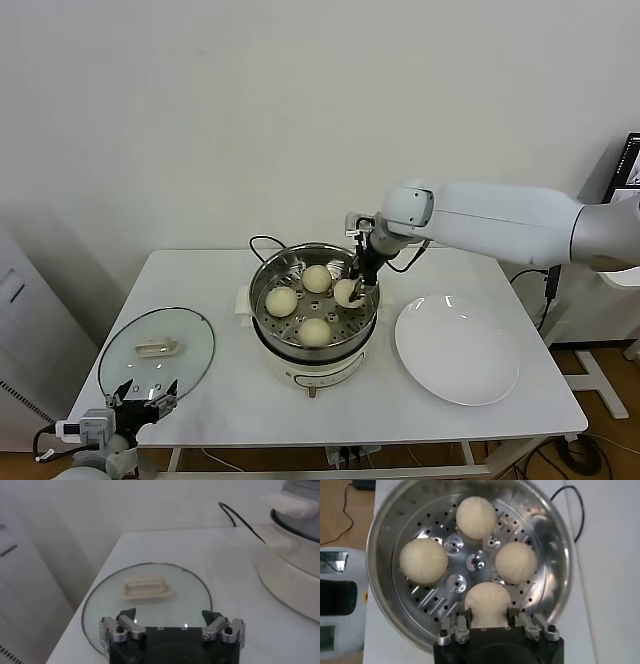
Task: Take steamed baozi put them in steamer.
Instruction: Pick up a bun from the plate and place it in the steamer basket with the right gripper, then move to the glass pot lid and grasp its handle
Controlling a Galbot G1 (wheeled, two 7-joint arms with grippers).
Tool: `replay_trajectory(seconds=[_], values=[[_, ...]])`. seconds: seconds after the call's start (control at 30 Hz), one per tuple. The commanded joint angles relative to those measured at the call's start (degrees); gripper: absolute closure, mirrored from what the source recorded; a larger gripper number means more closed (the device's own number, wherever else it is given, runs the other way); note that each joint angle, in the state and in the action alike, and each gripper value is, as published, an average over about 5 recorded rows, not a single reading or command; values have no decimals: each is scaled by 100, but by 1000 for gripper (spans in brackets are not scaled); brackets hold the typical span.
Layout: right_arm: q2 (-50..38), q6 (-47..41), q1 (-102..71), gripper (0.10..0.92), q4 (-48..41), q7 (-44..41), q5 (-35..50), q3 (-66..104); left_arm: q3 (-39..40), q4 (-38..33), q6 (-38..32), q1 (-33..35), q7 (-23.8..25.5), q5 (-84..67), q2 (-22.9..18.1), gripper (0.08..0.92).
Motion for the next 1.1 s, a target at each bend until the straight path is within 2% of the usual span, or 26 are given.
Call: replay_trajectory(seconds=[0.03, 0.13, 0.37, 0.57, 0.7, 0.83, 0.97, 1.1], values=[[105, -70, -321, 567, -100, 156, -92, 84, 4, 23, 0, -10, 1, -1, -3, 177], [102, -69, -322, 540, -117, 114, -97, 112, 1, 32, -4, -8, 2, -8, 1, 177], [-39, -48, -177, 346, -105, -61, 2, 412, -1, 58, -19, -10, 4, -12, -3, 177], [-747, 90, -64, 215, -72, -88, 355, 1182, -3, 58, -17, -11, 6, -9, -26, 177], [-1489, 602, -361, 203, 25, 301, 662, 1805, -22, 62, -18, -37, 8, -3, -54, 177], [-2242, 1374, -1191, 203, 176, 1067, 899, 2946, -42, 67, -28, -96, 18, 3, -71, 177], [-2843, 2142, -2646, 203, 461, 2028, 930, 4518, -53, 49, -61, -134, 44, 81, -95, 177], [-2951, 2829, -4451, 203, 581, 2888, 829, 6449, -36, 95, -254, -146, 166, 586, -116, 177]])
